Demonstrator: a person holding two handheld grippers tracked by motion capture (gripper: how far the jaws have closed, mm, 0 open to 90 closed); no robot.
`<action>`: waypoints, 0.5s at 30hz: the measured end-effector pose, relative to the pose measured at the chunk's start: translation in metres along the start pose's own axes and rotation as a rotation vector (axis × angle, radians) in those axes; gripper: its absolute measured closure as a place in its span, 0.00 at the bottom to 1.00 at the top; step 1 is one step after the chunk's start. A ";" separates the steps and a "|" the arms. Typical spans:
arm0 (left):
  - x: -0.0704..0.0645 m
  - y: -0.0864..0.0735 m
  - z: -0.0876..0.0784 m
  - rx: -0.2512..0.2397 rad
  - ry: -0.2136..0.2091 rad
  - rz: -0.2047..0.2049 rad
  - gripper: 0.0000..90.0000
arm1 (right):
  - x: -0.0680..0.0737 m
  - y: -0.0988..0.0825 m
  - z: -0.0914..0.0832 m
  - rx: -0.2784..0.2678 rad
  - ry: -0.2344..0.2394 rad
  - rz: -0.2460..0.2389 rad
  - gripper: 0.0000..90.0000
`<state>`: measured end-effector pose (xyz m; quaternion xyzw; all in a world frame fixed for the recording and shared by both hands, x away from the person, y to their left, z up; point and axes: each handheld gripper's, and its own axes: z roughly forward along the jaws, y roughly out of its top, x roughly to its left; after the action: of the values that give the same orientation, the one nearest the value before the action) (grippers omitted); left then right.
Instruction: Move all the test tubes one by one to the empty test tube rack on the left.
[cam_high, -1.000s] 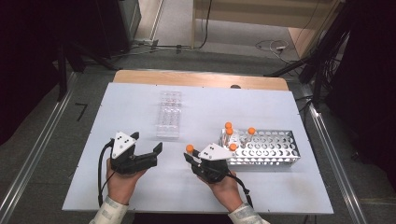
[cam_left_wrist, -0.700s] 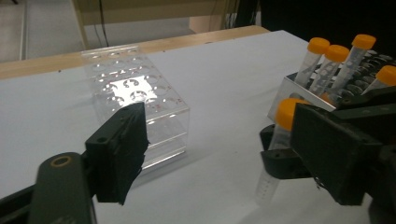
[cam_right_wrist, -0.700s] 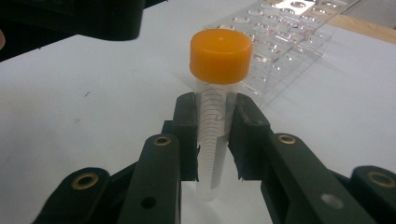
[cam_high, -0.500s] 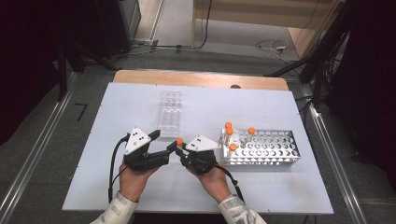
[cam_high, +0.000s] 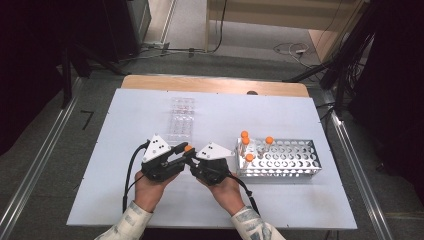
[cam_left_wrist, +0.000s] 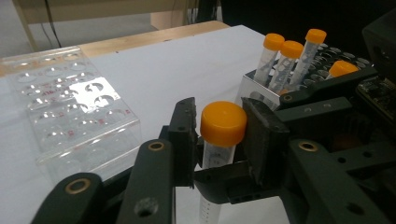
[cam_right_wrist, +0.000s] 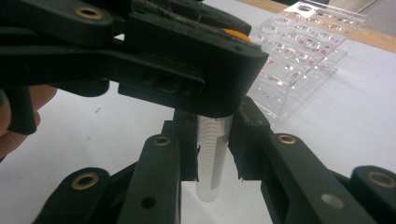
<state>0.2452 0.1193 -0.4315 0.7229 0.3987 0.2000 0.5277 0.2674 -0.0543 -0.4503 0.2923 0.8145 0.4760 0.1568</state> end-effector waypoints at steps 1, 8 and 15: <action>0.000 0.000 0.000 0.000 0.000 0.000 0.77 | 0.000 0.000 0.000 0.002 0.000 0.002 0.79; 0.002 0.005 0.004 0.004 -0.008 -0.008 0.78 | -0.005 0.000 0.000 0.009 0.011 0.017 0.69; 0.006 0.015 0.006 -0.004 0.003 -0.010 0.78 | -0.007 -0.005 -0.011 0.046 0.044 0.036 0.36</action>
<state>0.2589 0.1185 -0.4212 0.7195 0.4026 0.1995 0.5295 0.2654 -0.0683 -0.4490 0.3000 0.8230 0.4663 0.1233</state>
